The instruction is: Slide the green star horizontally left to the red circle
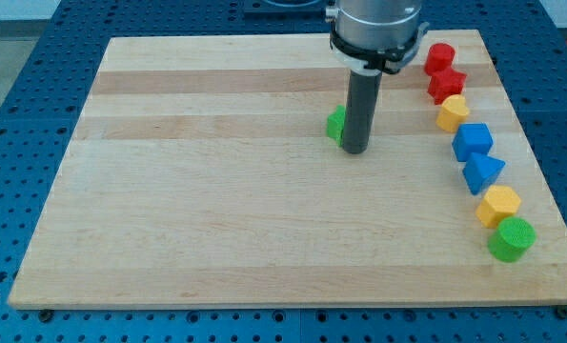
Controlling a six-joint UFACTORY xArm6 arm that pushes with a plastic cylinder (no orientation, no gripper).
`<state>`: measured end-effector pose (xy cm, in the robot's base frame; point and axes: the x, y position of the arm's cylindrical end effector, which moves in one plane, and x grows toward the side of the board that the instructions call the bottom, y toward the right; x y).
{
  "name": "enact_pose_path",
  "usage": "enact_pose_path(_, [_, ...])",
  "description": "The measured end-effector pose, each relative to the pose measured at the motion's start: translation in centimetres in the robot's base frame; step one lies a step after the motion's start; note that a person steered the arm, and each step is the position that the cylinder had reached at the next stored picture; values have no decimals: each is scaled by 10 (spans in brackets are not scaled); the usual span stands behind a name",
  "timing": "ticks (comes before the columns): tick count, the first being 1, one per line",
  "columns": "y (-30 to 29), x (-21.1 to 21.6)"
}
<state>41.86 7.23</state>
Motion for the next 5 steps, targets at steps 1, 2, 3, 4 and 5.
enact_pose_path(1, [-18,-23])
enact_pose_path(2, [-34,-41])
enact_pose_path(3, [-42,-63])
enact_pose_path(4, [-56,-80])
enact_pose_path(5, [-62,-97])
